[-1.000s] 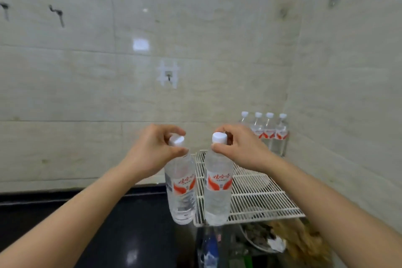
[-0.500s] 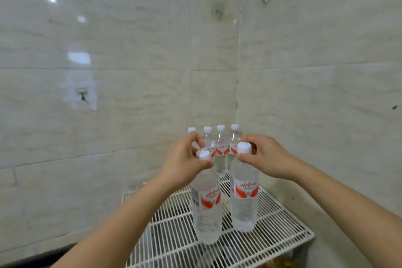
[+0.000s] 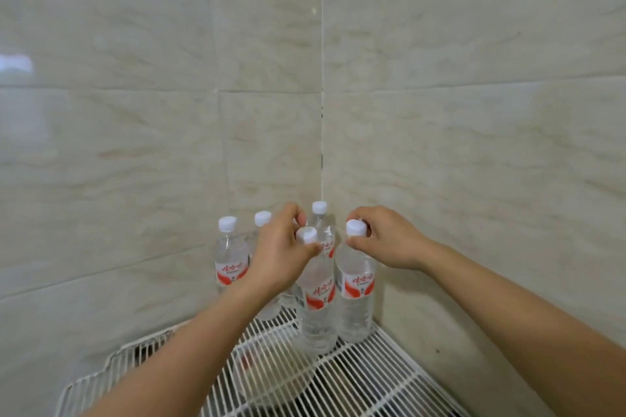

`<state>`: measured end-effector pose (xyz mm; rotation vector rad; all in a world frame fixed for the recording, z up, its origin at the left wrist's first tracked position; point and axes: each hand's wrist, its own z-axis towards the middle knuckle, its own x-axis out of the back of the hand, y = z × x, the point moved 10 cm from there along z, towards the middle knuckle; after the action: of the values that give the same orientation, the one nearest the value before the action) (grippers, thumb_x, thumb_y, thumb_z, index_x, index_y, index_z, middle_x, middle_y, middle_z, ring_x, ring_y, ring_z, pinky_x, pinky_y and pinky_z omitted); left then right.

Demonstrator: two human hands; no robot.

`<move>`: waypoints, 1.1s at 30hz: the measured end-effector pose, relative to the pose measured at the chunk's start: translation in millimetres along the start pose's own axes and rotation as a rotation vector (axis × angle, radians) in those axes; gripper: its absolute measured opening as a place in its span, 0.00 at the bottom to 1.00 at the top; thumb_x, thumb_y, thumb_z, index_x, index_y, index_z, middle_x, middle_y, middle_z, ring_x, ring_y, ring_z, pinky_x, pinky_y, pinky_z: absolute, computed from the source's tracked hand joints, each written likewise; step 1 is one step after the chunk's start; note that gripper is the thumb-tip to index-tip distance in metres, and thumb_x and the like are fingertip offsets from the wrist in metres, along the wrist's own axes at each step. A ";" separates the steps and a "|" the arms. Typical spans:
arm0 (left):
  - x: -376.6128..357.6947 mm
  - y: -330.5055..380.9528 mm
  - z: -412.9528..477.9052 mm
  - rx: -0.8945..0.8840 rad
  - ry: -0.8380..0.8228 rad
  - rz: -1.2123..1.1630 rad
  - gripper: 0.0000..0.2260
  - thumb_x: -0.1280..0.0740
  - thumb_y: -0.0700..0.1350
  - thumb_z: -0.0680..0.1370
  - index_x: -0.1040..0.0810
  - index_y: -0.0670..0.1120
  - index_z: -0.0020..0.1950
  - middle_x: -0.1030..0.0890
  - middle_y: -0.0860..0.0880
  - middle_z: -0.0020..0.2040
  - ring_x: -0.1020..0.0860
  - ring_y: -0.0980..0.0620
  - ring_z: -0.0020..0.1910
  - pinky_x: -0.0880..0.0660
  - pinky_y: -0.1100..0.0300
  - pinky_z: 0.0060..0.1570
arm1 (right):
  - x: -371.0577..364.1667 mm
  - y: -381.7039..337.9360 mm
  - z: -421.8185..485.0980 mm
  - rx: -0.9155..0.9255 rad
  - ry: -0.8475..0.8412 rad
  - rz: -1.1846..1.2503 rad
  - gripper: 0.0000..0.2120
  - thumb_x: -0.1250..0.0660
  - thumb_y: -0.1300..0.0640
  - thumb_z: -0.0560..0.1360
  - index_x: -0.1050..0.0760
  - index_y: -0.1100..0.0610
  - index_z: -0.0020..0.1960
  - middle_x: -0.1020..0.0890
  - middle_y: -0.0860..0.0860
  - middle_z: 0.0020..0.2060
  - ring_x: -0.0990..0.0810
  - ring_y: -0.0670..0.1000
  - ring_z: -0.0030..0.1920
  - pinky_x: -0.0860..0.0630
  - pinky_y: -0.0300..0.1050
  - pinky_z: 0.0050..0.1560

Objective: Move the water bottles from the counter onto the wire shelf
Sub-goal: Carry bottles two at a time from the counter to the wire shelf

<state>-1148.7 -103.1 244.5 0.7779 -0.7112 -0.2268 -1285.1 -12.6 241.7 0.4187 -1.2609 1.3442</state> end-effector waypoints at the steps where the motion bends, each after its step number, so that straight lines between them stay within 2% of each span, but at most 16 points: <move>1: -3.6 -3.9 5.1 0.002 0.001 0.008 0.16 0.28 0.39 0.70 0.37 0.48 0.40 0.34 0.52 0.32 0.37 0.53 0.31 0.37 0.61 0.31 | -2.6 3.6 6.9 -0.005 -0.001 -0.003 0.06 0.34 0.50 0.70 0.25 0.51 0.44 0.20 0.50 0.41 0.21 0.54 0.41 0.22 0.57 0.44; 5: -10.9 -22.6 21.0 0.029 0.016 0.019 0.15 0.28 0.39 0.70 0.36 0.47 0.41 0.34 0.51 0.33 0.36 0.53 0.31 0.36 0.59 0.32 | -14.4 14.8 28.2 -0.022 -0.024 -0.001 0.05 0.33 0.52 0.72 0.24 0.53 0.46 0.20 0.50 0.42 0.21 0.54 0.42 0.22 0.56 0.44; 10: -16.6 -39.7 38.4 0.059 0.026 0.033 0.18 0.27 0.39 0.69 0.37 0.50 0.38 0.32 0.51 0.33 0.35 0.53 0.31 0.36 0.60 0.30 | -28.1 25.7 45.5 -0.054 -0.029 0.005 0.06 0.33 0.53 0.73 0.23 0.54 0.47 0.20 0.51 0.43 0.20 0.54 0.43 0.21 0.55 0.45; 13: -19.4 -46.9 45.0 0.083 0.031 0.027 0.19 0.26 0.39 0.69 0.37 0.51 0.38 0.30 0.50 0.34 0.34 0.52 0.32 0.36 0.60 0.31 | -36.7 28.8 54.0 -0.064 -0.045 -0.006 0.06 0.33 0.53 0.73 0.25 0.55 0.44 0.21 0.52 0.42 0.20 0.55 0.42 0.22 0.56 0.44; 19: -25.9 -52.1 50.3 0.121 0.033 0.009 0.16 0.25 0.39 0.68 0.33 0.44 0.43 0.21 0.38 0.41 0.28 0.49 0.35 0.33 0.61 0.30 | -40.7 32.4 64.2 -0.056 -0.052 -0.012 0.06 0.34 0.54 0.73 0.28 0.53 0.39 0.22 0.52 0.38 0.22 0.54 0.39 0.25 0.52 0.39; 22: -28.8 -53.4 51.4 0.130 0.049 0.017 0.16 0.25 0.39 0.68 0.34 0.46 0.42 0.20 0.38 0.42 0.27 0.49 0.36 0.30 0.57 0.33 | -43.2 32.9 65.3 -0.045 -0.057 -0.003 0.07 0.35 0.55 0.72 0.29 0.54 0.37 0.23 0.52 0.37 0.21 0.57 0.39 0.24 0.55 0.39; 25: -32.7 -52.9 50.6 0.137 0.047 0.018 0.16 0.25 0.39 0.68 0.33 0.46 0.42 0.20 0.38 0.43 0.27 0.49 0.36 0.32 0.61 0.31 | -43.1 35.9 64.4 -0.043 -0.076 -0.007 0.05 0.35 0.55 0.73 0.26 0.56 0.41 0.21 0.52 0.39 0.21 0.57 0.42 0.24 0.55 0.42; 27: -34.0 -52.5 49.8 0.133 0.049 0.034 0.14 0.25 0.40 0.68 0.30 0.45 0.44 0.19 0.41 0.44 0.23 0.46 0.40 0.31 0.62 0.32 | -41.2 37.3 62.9 -0.048 -0.077 -0.017 0.05 0.35 0.55 0.73 0.25 0.57 0.43 0.21 0.52 0.40 0.22 0.56 0.42 0.24 0.54 0.42; 30: -34.3 -51.8 46.8 0.124 0.056 0.052 0.13 0.25 0.42 0.69 0.28 0.47 0.46 0.19 0.45 0.47 0.22 0.46 0.45 0.29 0.62 0.35 | -42.7 34.1 59.7 -0.045 -0.083 -0.052 0.08 0.35 0.55 0.75 0.30 0.54 0.38 0.24 0.52 0.38 0.24 0.55 0.40 0.27 0.51 0.40; 33: -32.4 -50.3 40.6 0.113 0.069 0.081 0.13 0.26 0.44 0.70 0.28 0.47 0.48 0.19 0.45 0.47 0.22 0.46 0.47 0.26 0.57 0.40 | -46.4 33.4 54.9 -0.068 -0.067 -0.062 0.09 0.36 0.53 0.77 0.33 0.52 0.40 0.27 0.52 0.41 0.25 0.55 0.42 0.28 0.50 0.40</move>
<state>-1196.5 -147.1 212.8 0.8586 -0.6932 -0.0863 -1326.0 -71.6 208.2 0.4545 -1.3341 1.2410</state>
